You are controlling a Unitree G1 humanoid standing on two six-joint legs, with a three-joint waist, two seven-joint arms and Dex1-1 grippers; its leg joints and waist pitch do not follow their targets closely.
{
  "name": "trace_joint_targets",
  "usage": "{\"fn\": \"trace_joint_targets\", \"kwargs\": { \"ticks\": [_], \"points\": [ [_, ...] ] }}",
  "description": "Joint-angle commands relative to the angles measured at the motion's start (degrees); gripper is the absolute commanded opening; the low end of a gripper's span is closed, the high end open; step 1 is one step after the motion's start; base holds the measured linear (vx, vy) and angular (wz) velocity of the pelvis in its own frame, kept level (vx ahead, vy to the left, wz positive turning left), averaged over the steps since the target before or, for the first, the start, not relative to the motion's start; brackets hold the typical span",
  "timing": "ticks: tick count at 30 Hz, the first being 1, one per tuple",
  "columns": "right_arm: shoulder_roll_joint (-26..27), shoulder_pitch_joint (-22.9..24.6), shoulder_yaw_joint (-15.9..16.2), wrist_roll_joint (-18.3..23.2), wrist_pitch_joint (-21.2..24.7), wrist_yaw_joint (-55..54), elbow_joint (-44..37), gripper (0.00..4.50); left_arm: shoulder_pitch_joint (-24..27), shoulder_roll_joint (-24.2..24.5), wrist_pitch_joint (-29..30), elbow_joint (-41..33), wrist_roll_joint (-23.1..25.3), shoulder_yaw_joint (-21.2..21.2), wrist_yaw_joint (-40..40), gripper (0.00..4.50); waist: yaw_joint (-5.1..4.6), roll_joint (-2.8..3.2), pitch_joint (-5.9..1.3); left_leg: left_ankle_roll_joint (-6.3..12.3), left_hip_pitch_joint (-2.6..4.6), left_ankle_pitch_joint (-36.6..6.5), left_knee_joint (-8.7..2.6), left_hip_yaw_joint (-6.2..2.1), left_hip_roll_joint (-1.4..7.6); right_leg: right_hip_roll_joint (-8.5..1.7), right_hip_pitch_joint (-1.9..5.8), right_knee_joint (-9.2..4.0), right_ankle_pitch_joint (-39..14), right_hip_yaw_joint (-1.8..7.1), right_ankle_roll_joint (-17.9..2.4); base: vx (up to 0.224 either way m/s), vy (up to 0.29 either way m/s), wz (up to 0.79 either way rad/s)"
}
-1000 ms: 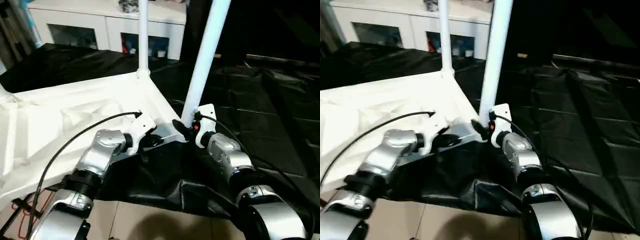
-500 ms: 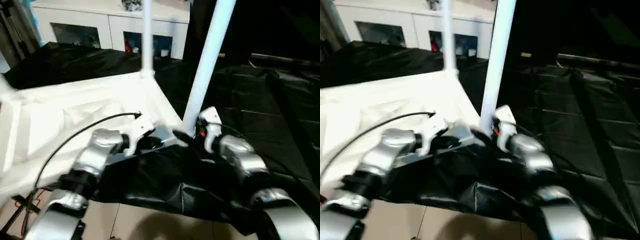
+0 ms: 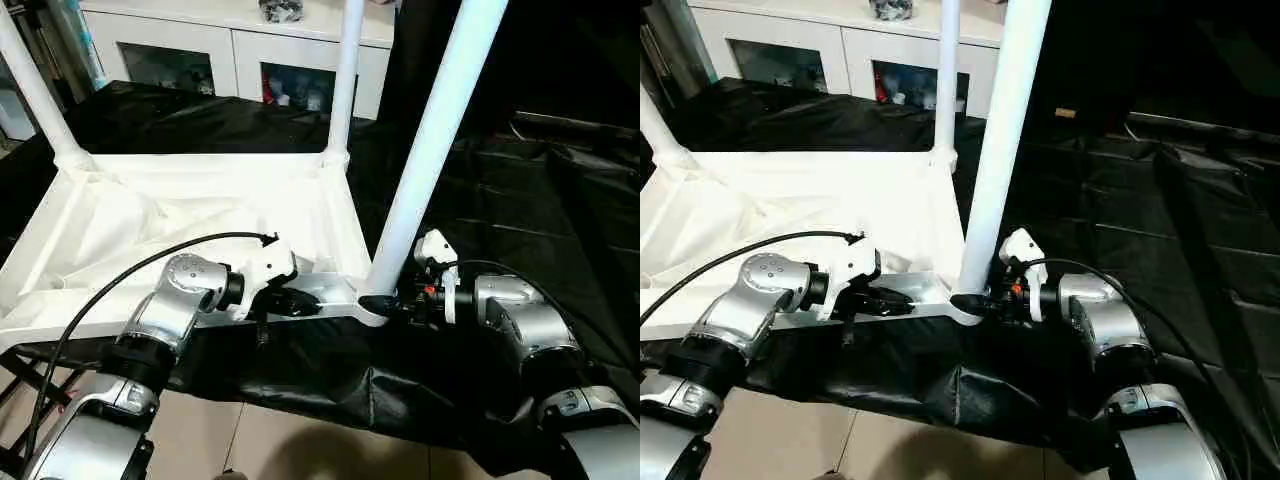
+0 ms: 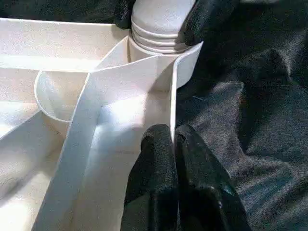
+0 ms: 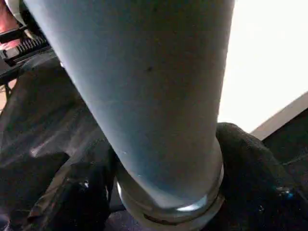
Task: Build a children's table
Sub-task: Rotate leg to tighten
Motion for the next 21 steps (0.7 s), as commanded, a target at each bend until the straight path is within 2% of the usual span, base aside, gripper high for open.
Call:
{"fn": "trace_joint_targets", "kwargs": {
  "ticks": [1, 5, 6, 7, 9, 10, 11, 13, 15, 16, 18, 20, 21],
  "points": [
    [3.18, 0.98, 4.72, 0.71, 0.94, 5.47, -1.10, 2.74, -1.71, -2.18, -0.23, 0.34, -1.13, 0.32, 2.00, 0.00, 0.04, -0.35, -3.01, 2.67, 0.01, -12.91, -3.38, 0.05, 1.55, -3.54, 2.70, -4.51, -15.11, 2.47, -11.16, 0.000, 0.000, 0.00],
    [5.95, -0.31, 1.34, 0.17, -0.45, -4.29, 2.53, 2.73, -1.32, -3.47, 1.24, -0.22, -0.73, 0.64, 5.66, 0.00, -0.08, -0.31, -2.98, 2.10, 0.10, -13.44, -3.49, -0.02, 1.56, -3.62, 2.52, -4.67, -16.62, 2.52, -10.67, 0.000, 0.000, 0.00],
    [6.60, -0.68, 0.57, -0.06, -0.75, -6.71, 3.53, 2.73, -1.27, -3.85, 1.52, -0.30, -0.66, 0.68, 6.66, 0.00, -0.39, -0.31, -2.86, 1.64, -0.05, -14.25, -3.66, -0.19, 1.46, -3.68, 2.54, -4.78, -18.12, 2.48, -10.41, 0.000, 0.000, 0.00],
    [7.47, -1.27, -0.32, -0.46, -0.98, -10.31, 5.02, 2.73, -1.20, -4.40, 1.98, -0.47, -0.51, 0.70, 7.85, 0.00, -0.62, -0.01, -2.85, 0.93, 0.01, -14.98, -3.77, -0.33, 1.46, -3.76, 2.48, -4.90, -19.71, 2.50, -9.94, 0.000, 0.000, 0.00],
    [9.31, -2.15, -2.02, -0.83, -2.34, -16.87, 7.59, 2.72, -0.96, -5.77, 2.98, -0.94, -0.11, 0.68, 10.39, 0.00, -1.24, -0.16, -2.75, 0.07, 0.06, -16.15, -3.91, -0.50, 1.43, -3.74, 2.41, -5.11, -21.04, 2.45, -9.74, 0.000, 0.000, 0.00],
    [9.87, -2.29, -2.43, -0.85, -3.06, -18.38, 8.14, 2.72, -0.89, -6.26, 3.34, -1.08, 0.02, 0.67, 11.22, 0.00, -1.51, -0.15, -2.82, -0.04, 0.34, -16.79, -3.80, -0.45, 1.44, -3.79, 2.17, -5.23, -21.30, 2.53, -9.79, 0.000, 0.000, 0.00],
    [10.89, -2.63, -3.31, -0.33, -2.92, -20.44, 8.88, 2.72, -0.75, -6.99, 3.70, -1.28, 0.25, 0.57, 12.29, 0.00, -1.65, 0.20, -2.80, 0.01, 0.40, -17.12, -3.75, -0.43, 1.38, -3.76, 2.14, -5.24, -21.11, 2.61, -10.03, 0.000, 0.000, 0.00],
    [12.80, -3.43, -4.69, 0.44, -2.15, -24.32, 10.39, 2.72, -0.55, -8.38, 4.17, -1.67, 0.67, 0.33, 14.17, 0.00, -1.92, -0.03, -2.77, 0.50, 0.26, -17.11, -3.79, -0.39, 1.31, -3.55, 2.20, -5.29, -20.55, 2.61, -10.11, 0.000, 0.000, 0.00],
    [14.70, -4.39, -4.98, -0.53, -1.69, -29.41, 12.29, 2.72, -0.54, -10.28, 5.20, -2.07, 1.16, 0.51, 17.23, 0.00, -2.00, 0.02, -2.81, 0.52, 0.21, -16.61, -3.81, -0.41, 1.34, -3.57, 2.25, -5.25, -20.75, 2.59, -9.83, 0.000, 0.000, 0.00],
    [15.33, -4.67, -4.91, -1.11, -2.08, -30.89, 12.95, 2.72, -0.59, -10.93, 5.46, -2.13, 1.26, 0.52, 18.29, 0.00, -2.09, 0.39, -2.85, 0.43, 0.27, -16.71, -3.77, -0.36, 1.36, -3.55, 2.16, -5.32, -20.18, 2.62, -10.03, 0.000, 0.000, 0.00],
    [17.40, -5.66, -5.22, -2.20, -3.90, -35.64, 15.18, 2.72, -0.51, -12.64, 6.22, -2.79, 1.59, 0.08, 20.04, 0.00, -2.13, 0.28, -2.87, 0.31, 0.21, -16.41, -3.75, -0.36, 1.28, -3.57, 2.17, -5.21, -19.51, 2.61, -10.26, 0.000, 0.000, 0.00],
    [18.22, -6.04, -5.37, -2.17, -5.39, -35.51, 15.85, 3.42, -0.46, -13.03, 6.26, -3.14, 1.71, -0.27, 19.93, 0.00, -2.14, 0.26, -2.97, 0.74, 0.11, -16.62, -3.67, -0.31, 1.20, -3.55, 2.26, -5.26, -19.39, 2.58, -10.04, 0.000, 0.000, 0.00],
    [18.35, -6.19, -5.68, -1.93, -5.72, -34.69, 15.98, 3.42, -0.44, -13.00, 6.43, -3.36, 1.71, -0.34, 19.94, 0.00, -2.12, 0.22, -3.04, 1.23, 0.06, -16.20, -3.61, -0.26, 1.17, -3.52, 2.33, -5.17, -18.40, 2.63, -10.22, 0.000, 0.000, 0.00]
  ]
}}
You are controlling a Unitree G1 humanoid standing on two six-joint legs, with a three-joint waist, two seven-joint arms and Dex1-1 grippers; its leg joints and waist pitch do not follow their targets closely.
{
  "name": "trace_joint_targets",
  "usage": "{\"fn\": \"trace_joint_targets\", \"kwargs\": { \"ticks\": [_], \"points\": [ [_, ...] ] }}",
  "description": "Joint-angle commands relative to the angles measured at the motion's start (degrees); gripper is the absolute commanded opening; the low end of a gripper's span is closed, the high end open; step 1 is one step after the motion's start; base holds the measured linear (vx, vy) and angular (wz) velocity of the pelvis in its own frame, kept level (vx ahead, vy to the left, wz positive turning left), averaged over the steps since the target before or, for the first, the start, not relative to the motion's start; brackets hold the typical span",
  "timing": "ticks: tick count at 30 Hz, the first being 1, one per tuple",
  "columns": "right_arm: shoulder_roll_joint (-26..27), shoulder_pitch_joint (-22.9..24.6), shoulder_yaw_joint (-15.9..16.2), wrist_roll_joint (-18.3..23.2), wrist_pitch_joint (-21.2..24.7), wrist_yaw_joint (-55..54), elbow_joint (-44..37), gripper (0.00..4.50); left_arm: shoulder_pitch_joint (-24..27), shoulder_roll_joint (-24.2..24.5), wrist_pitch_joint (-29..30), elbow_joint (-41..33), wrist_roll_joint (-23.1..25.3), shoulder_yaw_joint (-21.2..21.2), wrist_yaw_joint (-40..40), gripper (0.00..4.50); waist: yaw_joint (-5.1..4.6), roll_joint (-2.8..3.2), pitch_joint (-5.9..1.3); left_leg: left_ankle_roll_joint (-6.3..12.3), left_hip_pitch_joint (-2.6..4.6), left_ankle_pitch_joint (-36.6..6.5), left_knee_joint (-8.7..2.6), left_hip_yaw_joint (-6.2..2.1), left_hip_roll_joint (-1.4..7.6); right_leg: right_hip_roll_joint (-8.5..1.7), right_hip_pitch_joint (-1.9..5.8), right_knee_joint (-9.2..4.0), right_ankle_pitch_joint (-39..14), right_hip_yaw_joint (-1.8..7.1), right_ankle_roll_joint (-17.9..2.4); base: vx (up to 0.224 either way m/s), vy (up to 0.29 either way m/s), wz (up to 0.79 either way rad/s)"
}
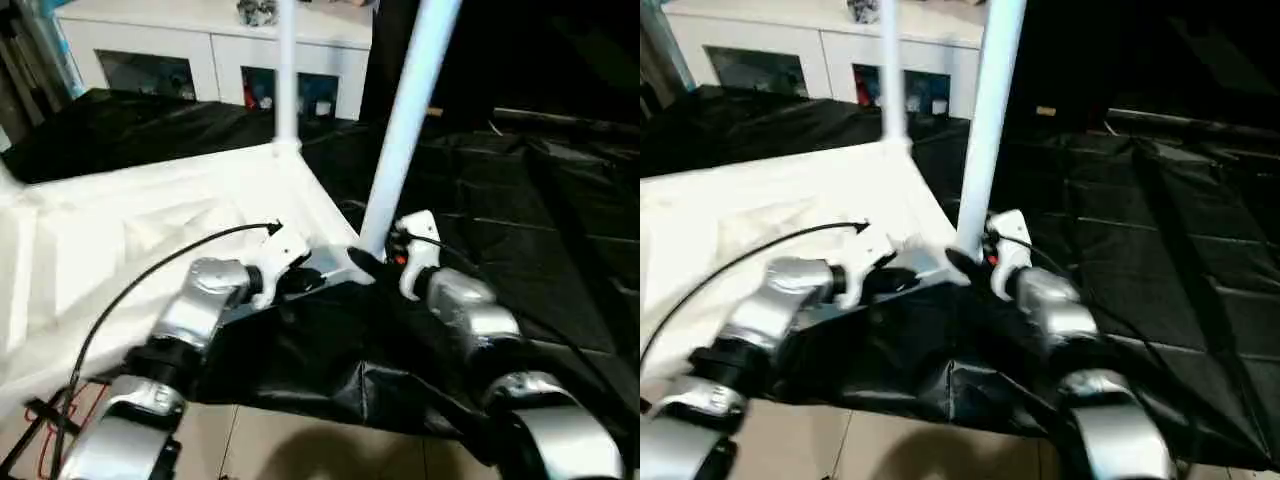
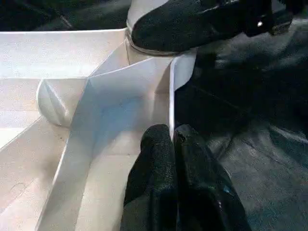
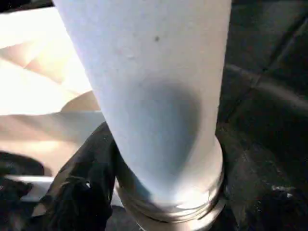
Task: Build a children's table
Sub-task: Rotate leg to tighten
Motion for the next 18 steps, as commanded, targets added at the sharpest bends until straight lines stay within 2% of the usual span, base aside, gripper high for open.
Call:
{"fn": "trace_joint_targets", "kwargs": {
  "ticks": [1, 3, 4, 5, 9, 13, 18],
  "points": [
    [4.80, -0.08, 3.41, -1.19, 1.35, 2.92, 2.60, 3.42, -0.37, -5.23, -1.14, -2.28, -2.41, -3.01, -0.95, 0.00, 0.14, -0.12, -2.80, 1.61, -0.14, -15.71, -3.64, -0.23, 1.25, -3.43, 2.34, -5.06, -17.34, 2.54, -10.54, 0.000, 0.000, 0.00],
    [4.38, 0.04, 3.62, -1.19, 1.23, 4.90, 1.88, 3.66, -0.29, -4.56, -1.65, -2.33, -2.48, -3.19, -2.11, 0.00, 0.21, -0.09, -2.79, 1.98, -0.09, -15.50, -3.62, -0.16, 1.27, -3.43, 2.32, -5.08, -16.80, 2.53, -10.70, 0.000, 0.000, 0.00],
    [3.25, 0.48, 5.14, -2.14, 0.57, 7.34, 0.68, 3.80, -0.03, -3.61, -2.25, -2.51, -2.67, -3.30, -3.75, 0.00, 0.24, -0.03, -2.77, 1.94, -0.13, -15.57, -3.68, -0.20, 1.30, -3.44, 2.36, -5.06, -16.95, 2.50, -10.70, 0.000, 0.000, 0.00],
    [3.15, 0.50, 5.28, -2.23, 0.48, 7.57, 0.63, 3.87, 0.00, -3.52, -2.27, -2.55, -2.68, -3.30, -3.89, 0.00, 0.26, -0.07, -2.82, 2.04, -0.12, -15.56, -3.64, -0.19, 1.28, -3.42, 2.42, -5.07, -16.82, 2.47, -10.70, 0.000, 0.000, 0.00],
    [0.10, 2.13, 8.52, -2.99, -1.28, 17.08, -1.74, 3.87, 0.19, -1.42, -2.90, -2.42, -2.98, -3.32, -6.69, 0.00, 0.45, -0.14, -2.89, 3.08, -0.30, -14.41, -3.48, -0.09, 1.30, -3.43, 2.63, -4.85, -14.30, 2.51, -11.18, 0.000, 0.000, 0.00],
    [-3.95, 4.72, 11.40, -2.01, -0.08, 29.29, -6.59, 3.87, -0.43, 1.23, -4.07, -1.08, -3.36, -3.05, -10.29, 0.00, 0.77, -0.15, -2.87, 3.87, -0.27, -13.87, -3.45, -0.07, 1.36, -3.38, 2.75, -4.78, -13.80, 2.46, -11.48, 0.000, 0.000, 0.00],
    [-7.12, 5.55, 11.90, -1.04, 1.98, 36.51, -9.08, 3.87, -0.30, 3.79, -6.14, -0.42, -4.41, -3.25, -16.74, 0.00, 1.15, -0.09, -2.78, 3.47, -0.13, -14.50, -3.56, -0.01, 1.63, -3.30, 2.63, -4.73, -14.69, 2.34, -11.97, 0.000, 0.000, 0.00]
  ]
}}
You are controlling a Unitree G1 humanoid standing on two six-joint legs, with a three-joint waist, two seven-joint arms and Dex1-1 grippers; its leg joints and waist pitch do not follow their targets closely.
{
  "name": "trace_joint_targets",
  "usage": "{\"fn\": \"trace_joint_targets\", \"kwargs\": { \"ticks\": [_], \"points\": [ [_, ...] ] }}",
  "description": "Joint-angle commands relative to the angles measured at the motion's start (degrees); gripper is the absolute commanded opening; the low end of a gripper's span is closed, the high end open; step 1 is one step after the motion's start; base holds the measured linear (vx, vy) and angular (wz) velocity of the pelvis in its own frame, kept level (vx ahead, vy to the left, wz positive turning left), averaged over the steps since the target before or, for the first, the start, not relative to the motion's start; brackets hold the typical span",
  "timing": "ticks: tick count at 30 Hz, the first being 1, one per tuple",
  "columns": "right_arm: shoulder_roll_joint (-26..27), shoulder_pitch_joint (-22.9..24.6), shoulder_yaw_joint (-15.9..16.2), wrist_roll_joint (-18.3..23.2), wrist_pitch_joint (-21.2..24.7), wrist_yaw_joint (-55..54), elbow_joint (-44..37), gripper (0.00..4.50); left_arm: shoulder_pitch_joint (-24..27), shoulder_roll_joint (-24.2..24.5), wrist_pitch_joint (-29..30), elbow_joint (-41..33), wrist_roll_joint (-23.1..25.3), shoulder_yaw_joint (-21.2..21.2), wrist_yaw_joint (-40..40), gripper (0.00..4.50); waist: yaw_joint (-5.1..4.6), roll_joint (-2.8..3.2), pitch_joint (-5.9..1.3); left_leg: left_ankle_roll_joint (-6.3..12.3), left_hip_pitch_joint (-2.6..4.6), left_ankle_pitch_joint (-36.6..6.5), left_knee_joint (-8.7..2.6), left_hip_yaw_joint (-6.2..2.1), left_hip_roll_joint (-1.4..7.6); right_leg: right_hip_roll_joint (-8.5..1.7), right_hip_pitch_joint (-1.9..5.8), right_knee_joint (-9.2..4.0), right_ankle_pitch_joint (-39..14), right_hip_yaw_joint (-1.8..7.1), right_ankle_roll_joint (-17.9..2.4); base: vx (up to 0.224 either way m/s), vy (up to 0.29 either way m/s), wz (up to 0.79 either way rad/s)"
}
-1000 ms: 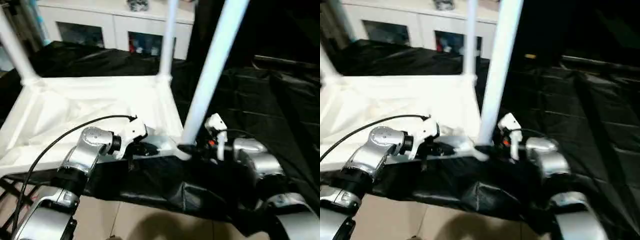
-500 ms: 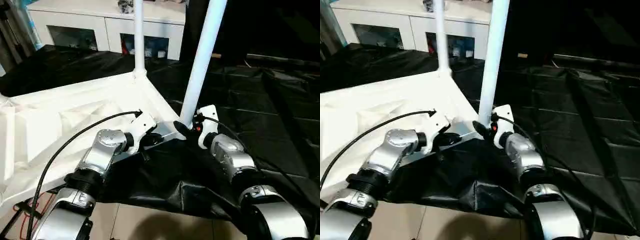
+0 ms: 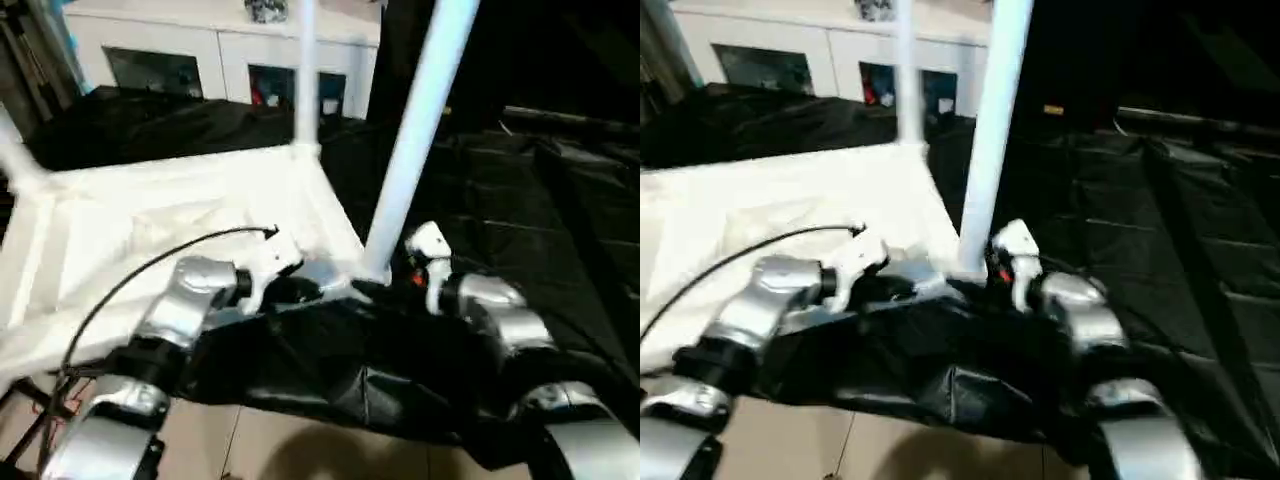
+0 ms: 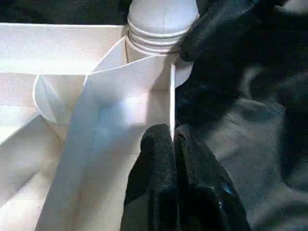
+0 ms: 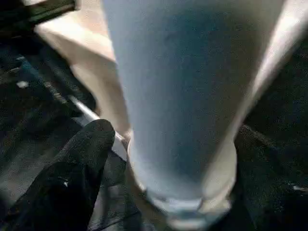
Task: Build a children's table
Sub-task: Rotate leg to tighten
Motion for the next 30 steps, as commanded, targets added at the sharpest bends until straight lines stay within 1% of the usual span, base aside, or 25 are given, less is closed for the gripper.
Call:
{"fn": "trace_joint_targets", "kwargs": {
  "ticks": [1, 3, 5, 6, 8, 9, 10, 11, 12, 13, 17, 18, 20, 21, 22, 24, 25, 26, 27, 28, 29, 30],
  "points": [
    [2.39, 0.79, 5.50, 0.32, 1.49, 6.77, -0.92, 3.87, -0.58, -2.10, -1.45, -0.43, -1.92, -1.89, -0.90, 0.00, 0.34, -0.02, -2.84, 3.39, 0.06, -14.68, -3.44, 0.05, 1.67, -3.33, 2.61, -4.60, -14.59, 2.48, -12.06, 0.000, 0.000, 0.00],
    [1.19, 1.03, 5.66, 0.87, 2.73, 9.34, -1.99, 3.64, -0.82, -1.09, -2.22, 0.28, -1.68, -1.99, -2.55, 0.00, 0.57, -0.04, -2.84, 3.39, 0.03, -14.46, -3.41, 0.09, 1.66, -3.31, 2.68, -4.56, -13.81, 2.49, -12.39, 0.000, 0.000, 0.00],
    [0.37, 1.40, 5.78, 1.07, 3.79, 11.19, -3.27, 3.64, -1.22, -0.29, -2.89, 1.08, -1.57, -2.04, -3.58, 0.00, 0.83, -0.10, -2.87, 3.38, -0.05, -13.84, -3.40, 0.11, 1.63, -3.36, 2.78, -4.46, -13.29, 2.49, -12.32, 0.000, 0.000, 0.00],
    [-0.01, 1.68, 5.93, 1.23, 4.78, 12.31, -4.15, 3.48, -1.59, 0.22, -3.30, 1.79, -1.54, -2.12, -4.43, 0.00, 0.98, -0.07, -2.88, 3.33, 0.00, -13.55, -3.41, 0.10, 1.67, -3.41, 2.74, -4.42, -13.01, 2.51, -12.34, 0.000, 0.000, 0.00],
    [-0.07, 1.75, 5.97, 1.27, 5.03, 12.57, -4.34, 3.29, -1.69, 0.37, -3.40, 1.99, -1.53, -2.18, -4.72, 0.00, 1.21, -0.06, -2.90, 3.24, 0.06, -13.48, -3.41, 0.13, 1.66, -3.41, 2.70, -4.40, -13.09, 2.51, -12.20, 0.000, 0.000, 0.00],
    [-0.11, 1.80, 6.04, 1.24, 5.40, 12.88, -4.51, 3.29, -1.74, 0.47, -3.48, 2.11, -1.48, -2.23, -5.01, 0.00, 1.34, -0.08, -2.87, 2.98, 0.07, -13.62, -3.46, 0.12, 1.65, -3.43, 2.68, -4.45, -13.70, 2.50, -12.05, 0.000, 0.000, 0.00],
    [-0.09, 1.89, 6.10, 1.11, 5.72, 13.15, -4.67, 3.18, -1.72, 0.53, -3.55, 2.13, -1.45, -2.26, -5.24, 0.00, 1.37, -0.06, -2.84, 2.68, 0.05, -13.80, -3.52, 0.08, 1.67, -3.47, 2.68, -4.50, -14.26, 2.49, -11.94, 0.000, 0.000, 0.00],
    [-0.08, 1.91, 6.11, 1.09, 5.75, 13.18, -4.69, 3.18, -1.71, 0.54, -3.56, 2.12, -1.44, -2.26, -5.27, 0.00, 1.38, -0.07, -2.85, 2.55, 0.09, -13.99, -3.53, 0.06, 1.70, -3.49, 2.66, -4.50, -14.46, 2.50, -11.88, 0.000, 0.000, 0.00],
    [-0.01, 2.02, 6.17, 1.01, 5.98, 13.31, -4.87, 2.97, -1.66, 0.55, -3.66, 2.18, -1.43, -2.22, -5.44, 0.00, 1.40, -0.03, -2.88, 2.41, 0.14, -14.08, -3.52, 0.07, 1.71, -3.51, 2.63, -4.49, -14.47, 2.52, -11.89, 0.000, 0.000, 0.00],
    [0.03, 2.09, 6.19, 1.04, 6.09, 13.35, -5.00, 2.97, -1.60, 0.53, -3.70, 2.16, -1.40, -2.23, -5.45, 0.00, 1.38, -0.07, -2.86, 2.40, 0.09, -14.03, -3.50, 0.09, 1.66, -3.50, 2.65, -4.50, -14.36, 2.53, -11.87, 0.000, 0.000, 0.00],
    [0.95, 2.49, 5.64, 1.46, 6.37, 11.22, -5.22, 2.73, -1.37, -0.26, -3.42, 1.99, -1.47, -1.78, -3.37, 0.00, 1.37, -0.07, -2.85, 2.26, 0.04, -13.82, -3.52, 0.07, 1.64, -3.46, 2.69, -4.52, -14.36, 2.52, -11.68, 0.000, 0.000, 0.00],
    [1.87, 2.20, 4.83, 1.23, 6.19, 8.00, -4.34, 2.70, -1.46, -0.81, -3.02, 2.05, -1.54, -1.56, -2.16, 0.00, 1.38, -0.09, -2.91, 2.21, 0.07, -13.51, -3.52, 0.06, 1.65, -3.51, 2.72, -4.44, -14.09, 2.53, -11.67, 0.000, 0.000, 0.00],
    [3.35, 1.33, 3.54, 0.18, 5.11, 1.75, -1.83, 2.68, -1.58, -1.65, -2.67, 2.04, -1.26, -1.40, -0.18, 0.00, 1.15, 0.00, -2.70, 1.63, 0.15, -14.70, -3.64, 0.04, 1.55, -3.52, 2.46, -4.72, -16.02, 2.54, -11.35, 0.000, 0.000, 0.00],
    [4.57, 0.56, 2.78, -0.83, 5.05, -3.73, 0.40, 2.66, -1.66, -2.63, -2.17, 1.97, -1.11, -1.25, 1.52, 0.00, 0.82, -0.11, -2.59, 0.98, 0.06, -15.78, -3.82, -0.17, 1.49, -3.71, 2.47, -4.98, -18.93, 2.54, -10.56, 0.000, 0.000, 0.00],
    [5.66, -0.23, 2.12, -1.68, 5.38, -8.73, 2.49, 2.66, -1.79, -3.52, -1.73, 2.01, -0.99, -1.12, 3.06, 0.00, 0.45, -0.03, -2.45, 0.24, 0.25, -17.29, -3.96, -0.38, 1.46, -3.75, 2.21, -5.27, -22.34, 2.48, -9.72, 0.000, 0.000, 0.00],
    [7.29, -1.22, 1.06, -2.43, 5.03, -15.62, 5.21, 2.65, -1.93, -4.72, -1.41, 2.05, -0.53, -1.39, 4.96, 0.00, -0.22, -0.10, -2.45, -0.51, 0.40, -18.82, -4.01, -0.56, 1.35, -3.85, 2.02, -5.62, -25.53, 2.49, -8.80, 0.000, 0.000, 0.00],
    [7.29, -1.22, 1.06, -2.43, 5.03, -15.62, 5.21, 2.65, -1.93, -4.72, -1.41, 2.05, -0.53, -1.39, 4.96, 0.00, -0.57, -0.07, -2.43, -0.45, 0.41, -19.60, -3.95, -0.63, 1.29, -3.81, 1.97, -5.84, -26.86, 2.46, -8.23, 0.000, 0.000, 0.00],
    [9.26, -2.12, -0.31, -2.47, 4.96, -22.58, 7.20, 2.65, -2.03, -6.20, -0.70, 1.91, -0.10, -1.66, 6.98, 0.00, -0.56, -0.08, -2.42, -0.29, 0.48, -19.69, -3.94, -0.61, 1.31, -3.82, 1.86, -6.00, -27.20, 2.51, -7.95, 0.000, 0.000, 0.00],
    [10.00, -2.38, -0.77, -2.35, 5.04, -24.62, 7.67, 2.65, -2.09, -6.76, -0.37, 1.86, 0.05, -1.74, 7.74, 0.00, -0.72, 0.03, -2.40, -0.30, 0.64, -19.99, -3.90, -0.55, 1.31, -3.77, 1.59, -6.01, -27.08, 2.60, -7.97, 0.000, 0.000, 0.00],
    [10.67, -2.59, -1.17, -2.24, 5.10, -26.39, 8.06, 2.65, -2.15, -7.26, -0.08, 1.82, 0.18, -1.81, 8.43, 0.00, -0.89, -0.03, -2.35, -0.27, 0.36, -20.12, -4.01, -0.69, 1.23, -3.75, 1.79, -6.05, -28.02, 2.47, -7.51, 0.000, 0.000, 0.00],
    [12.24, -3.09, -1.90, -2.12, 5.14, -30.17, 8.94, 2.65, -2.35, -8.56, 0.50, 1.75, 0.63, -1.97, 10.41, 0.00, -0.91, -0.01, -2.35, -0.32, 0.36, -20.16, -4.05, -0.71, 1.24, -3.78, 1.74, -6.15, -28.45, 2.47, -7.24, 0.000, 0.000, 0.00],
    [13.18, -3.42, -2.13, -2.36, 4.85, -32.21, 9.57, 2.65, -2.48, -9.43, 0.90, 1.67, 0.86, -2.01, 11.60, 0.00, -1.01, 0.06, -2.34, -0.44, 0.63, -20.66, -4.00, -0.68, 1.29, -3.72, 1.45, -6.24, -28.71, 2.48, -7.05, 0.000, 0.000, 0.00]
  ]
}}
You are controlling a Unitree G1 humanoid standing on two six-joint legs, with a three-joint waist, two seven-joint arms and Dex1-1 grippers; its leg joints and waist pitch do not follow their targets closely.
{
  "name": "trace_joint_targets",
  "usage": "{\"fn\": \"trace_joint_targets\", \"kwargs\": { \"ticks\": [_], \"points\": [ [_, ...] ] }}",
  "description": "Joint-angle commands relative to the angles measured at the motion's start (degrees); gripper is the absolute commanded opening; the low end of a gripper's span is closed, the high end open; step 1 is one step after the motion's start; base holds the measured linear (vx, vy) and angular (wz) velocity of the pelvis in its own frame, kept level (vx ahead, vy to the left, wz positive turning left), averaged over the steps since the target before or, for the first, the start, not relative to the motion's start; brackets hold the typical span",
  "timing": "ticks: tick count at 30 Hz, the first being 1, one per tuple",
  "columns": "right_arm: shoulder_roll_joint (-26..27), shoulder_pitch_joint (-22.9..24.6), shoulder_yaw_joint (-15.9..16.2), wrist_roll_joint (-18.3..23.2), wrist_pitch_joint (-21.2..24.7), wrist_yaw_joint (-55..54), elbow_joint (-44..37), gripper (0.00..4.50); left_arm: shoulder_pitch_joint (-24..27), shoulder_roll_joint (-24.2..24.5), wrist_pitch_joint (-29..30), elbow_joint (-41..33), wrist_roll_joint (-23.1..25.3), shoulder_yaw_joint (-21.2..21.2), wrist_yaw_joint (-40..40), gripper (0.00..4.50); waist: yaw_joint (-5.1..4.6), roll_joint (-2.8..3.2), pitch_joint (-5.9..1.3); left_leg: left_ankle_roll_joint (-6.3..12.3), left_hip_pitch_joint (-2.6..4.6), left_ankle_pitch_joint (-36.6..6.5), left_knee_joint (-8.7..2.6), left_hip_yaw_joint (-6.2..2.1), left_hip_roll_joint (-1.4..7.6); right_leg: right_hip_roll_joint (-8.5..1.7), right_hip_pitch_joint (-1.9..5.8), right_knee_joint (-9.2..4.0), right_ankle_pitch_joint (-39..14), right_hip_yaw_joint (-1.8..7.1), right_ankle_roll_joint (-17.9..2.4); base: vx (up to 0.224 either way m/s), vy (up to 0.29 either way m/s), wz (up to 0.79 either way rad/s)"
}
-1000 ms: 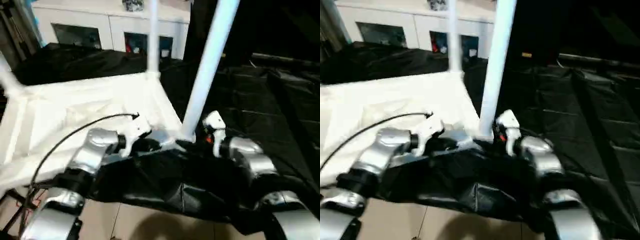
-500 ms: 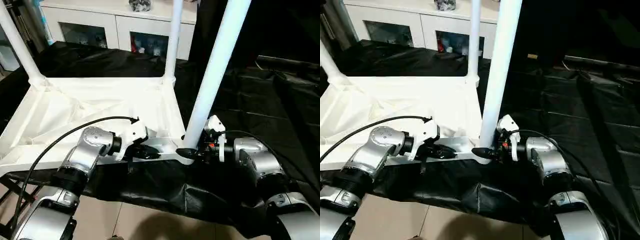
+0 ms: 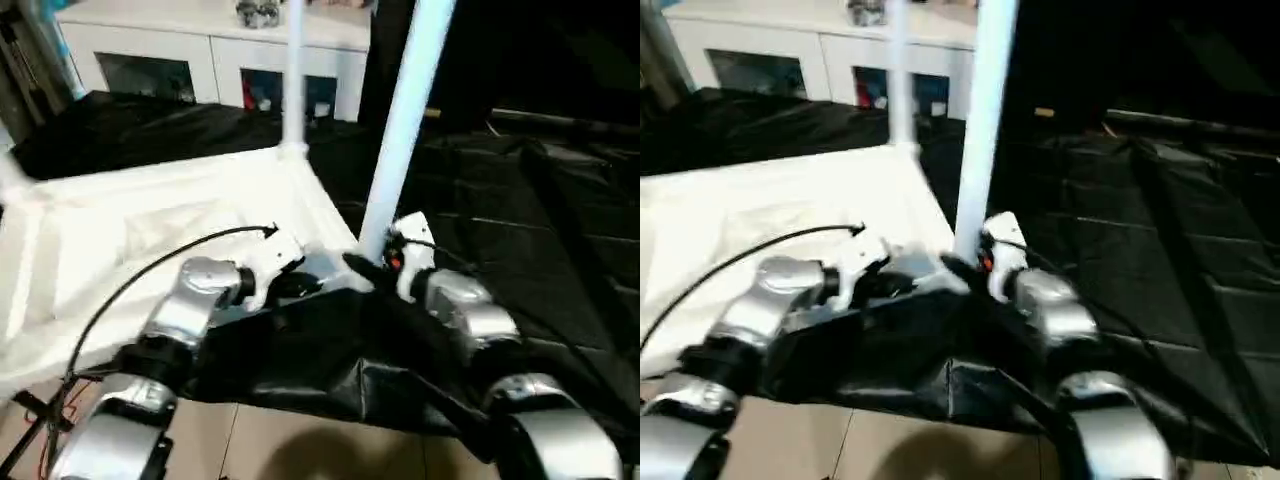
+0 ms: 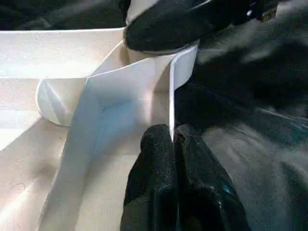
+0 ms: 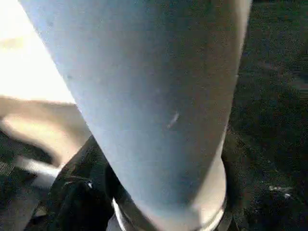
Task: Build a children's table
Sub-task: Rotate leg to tighten
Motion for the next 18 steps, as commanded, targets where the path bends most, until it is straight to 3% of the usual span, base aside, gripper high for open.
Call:
{"fn": "trace_joint_targets", "kwargs": {
  "ticks": [1, 2, 5, 8, 9, 15, 18],
  "points": [
    [3.66, 0.69, 3.16, -2.74, 1.66, -2.77, 4.08, 2.65, -1.53, -5.43, -0.32, -1.11, -1.54, -3.00, -0.10, 0.00, 0.04, 0.17, -2.35, -0.29, 0.54, -20.98, -3.94, -0.58, 1.26, -3.71, 1.36, -6.31, -28.27, 2.45, -7.41, 0.000, 0.000, 0.00],
    [4.12, 0.43, 3.35, -3.07, 1.09, -3.53, 4.55, 2.65, -1.52, -6.02, -0.03, -1.43, -1.46, -3.07, 0.36, 0.00, 0.08, 0.21, -2.37, -0.26, 0.48, -20.97, -3.99, -0.59, 1.31, -3.72, 1.37, -6.21, -27.71, 2.46, -7.54, 0.000, 0.000, 0.00],
    [4.63, -0.44, 3.65, -3.54, -0.39, -4.23, 5.83, 3.35, -1.40, -7.27, 0.60, -2.58, -1.95, -3.33, 0.31, 0.00, 0.01, 0.20, -2.38, 0.26, 0.15, -20.71, -4.06, -0.53, 1.27, -3.56, 1.54, -6.03, -25.21, 2.48, -8.08, 0.000, 0.000, 0.00],
    [3.02, -0.74, 4.35, -4.15, -2.14, -1.24, 5.93, 3.58, -1.33, -5.82, 0.11, -2.69, -1.88, -3.43, -0.82, 0.00, 0.11, 0.09, -2.54, 0.71, 0.07, -19.55, -3.92, -0.32, 1.28, -3.51, 1.62, -5.77, -22.39, 2.62, -9.04, 0.000, 0.000, 0.00],
    [2.83, -0.69, 4.48, -4.19, -2.39, -0.65, 5.81, 3.78, -1.31, -5.61, 0.03, -2.65, -1.84, -3.42, -0.95, 0.00, 0.18, 0.16, -2.61, 1.02, -0.14, -18.75, -3.95, -0.37, 1.29, -3.55, 1.95, -5.55, -20.94, 2.59, -9.35, 0.000, 0.000, 0.00],
    [-0.58, 0.96, 6.51, -3.58, -3.18, 11.74, 2.98, 4.23, -0.85, -2.20, -0.82, -3.12, -2.72, -3.58, -6.11, 0.00, 0.53, -0.02, -2.73, 2.52, -0.33, -16.20, -3.80, -0.19, 1.40, -3.54, 2.39, -5.02, -16.13, 2.62, -10.82, 0.000, 0.000, 0.00],
    [-2.51, 2.38, 8.12, -3.87, -3.59, 18.41, 1.27, 4.23, -0.80, -0.52, -1.50, -3.05, -3.12, -3.76, -9.15, 0.00, 0.60, 0.05, -2.89, 3.01, -0.37, -14.80, -3.68, -0.11, 1.44, -3.52, 2.59, -4.74, -13.87, 2.67, -11.46, 0.000, 0.000, 0.00]
  ]
}}
